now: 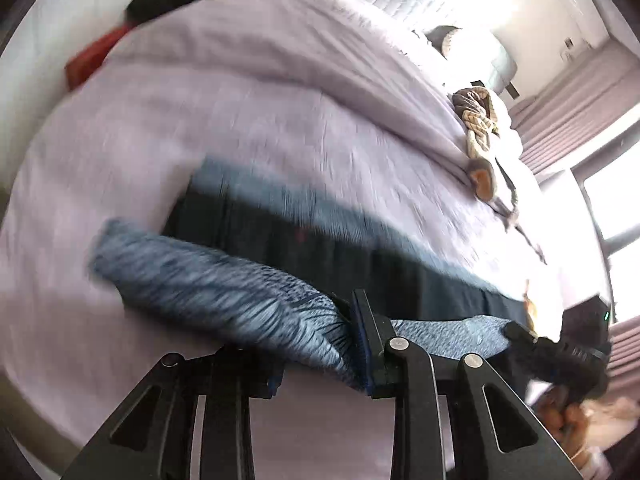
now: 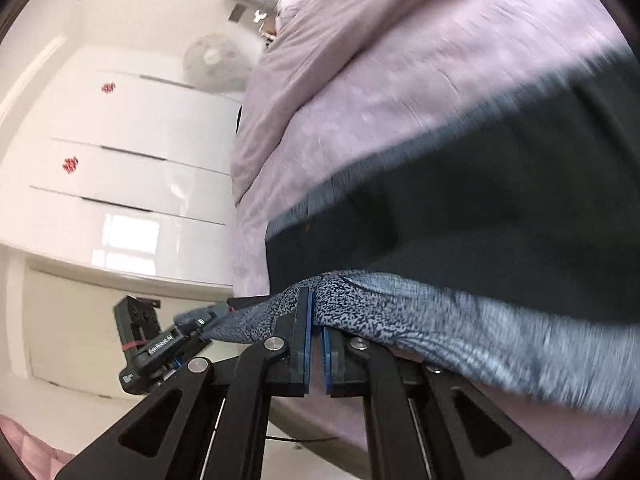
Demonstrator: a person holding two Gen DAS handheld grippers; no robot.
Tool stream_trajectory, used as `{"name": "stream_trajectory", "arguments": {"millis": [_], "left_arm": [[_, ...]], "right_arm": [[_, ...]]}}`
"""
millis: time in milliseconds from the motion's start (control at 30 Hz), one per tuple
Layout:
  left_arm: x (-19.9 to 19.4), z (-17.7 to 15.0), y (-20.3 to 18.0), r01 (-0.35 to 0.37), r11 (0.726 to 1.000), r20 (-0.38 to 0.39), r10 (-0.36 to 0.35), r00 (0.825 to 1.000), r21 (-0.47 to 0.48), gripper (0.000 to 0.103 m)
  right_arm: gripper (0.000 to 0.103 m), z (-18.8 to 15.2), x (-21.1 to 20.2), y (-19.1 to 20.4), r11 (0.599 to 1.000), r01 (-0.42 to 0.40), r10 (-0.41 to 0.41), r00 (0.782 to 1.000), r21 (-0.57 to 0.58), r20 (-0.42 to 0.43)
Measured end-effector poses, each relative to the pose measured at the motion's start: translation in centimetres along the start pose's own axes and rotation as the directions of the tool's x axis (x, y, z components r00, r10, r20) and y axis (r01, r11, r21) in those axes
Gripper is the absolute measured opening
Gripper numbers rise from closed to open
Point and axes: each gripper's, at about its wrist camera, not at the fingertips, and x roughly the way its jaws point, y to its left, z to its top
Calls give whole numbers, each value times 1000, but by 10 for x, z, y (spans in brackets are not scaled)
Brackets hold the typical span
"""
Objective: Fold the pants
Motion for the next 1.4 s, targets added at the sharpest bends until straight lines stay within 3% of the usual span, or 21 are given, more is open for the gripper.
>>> {"name": "stream_trajectory", "arguments": {"millis": [33,133,300,400,433,467,500,533,567,633,700,800,900,1033,1133,1233,1400], "left_arm": [[10,11,3,-13,1000,7,13,1000,9,33],[52,42,11,-136,990,49,133,990,45,59],[115,64,44,-291,956,-15,292,956,41,60],[109,64,56,-310,950,-21,311,950,14,60],[100,63,56,-308,951,-18,309,951,21,60],[94,61,53,-316,948,-15,317,948,42,60],[88,58,47,-324,944,-14,325,946,71,60],[82,53,41,-324,940,-13,327,945,104,61],[78,48,32,-320,938,-13,324,946,133,65],[73,35,14,-295,938,-18,304,953,183,72],[72,21,-13,-262,933,-36,279,960,246,72],[78,-4,-56,-150,939,-117,194,974,311,72],[90,-32,-108,-34,927,-201,116,973,372,72],[116,-67,-182,88,893,-301,55,952,442,72],[139,-86,-228,169,891,-381,5,925,422,72],[161,-107,-271,194,896,-425,-7,905,399,72],[194,-127,-308,177,917,-479,17,878,358,72]], "right_arm": [[5,13,7,-2,1000,10,-10,1000,-8,-11],[5,55,35,-24,999,37,-35,998,24,-58],[9,99,98,-69,988,130,-118,984,81,-134],[10,102,107,-77,980,148,-130,982,135,-135],[19,100,103,-70,981,149,-132,983,127,-131],[41,96,95,-60,984,144,-131,983,104,-126],[53,91,87,-49,988,137,-127,984,73,-126],[63,83,80,-35,991,130,-124,984,37,-130],[63,76,75,-23,992,123,-121,984,6,-133],[63,59,61,-6,993,115,-117,985,-25,-126],[63,47,50,1,992,127,-127,986,-5,-108],[63,31,25,-3,986,166,-164,984,20,-75],[63,12,-19,-27,972,228,-226,973,63,-42],[63,-16,-96,-78,936,291,-304,952,199,34],[63,-43,-161,-119,892,338,-377,923,298,80],[63,-66,-215,-160,847,376,-438,894,376,91],[63,-95,-286,-222,791,393,-477,876,469,70]]}}
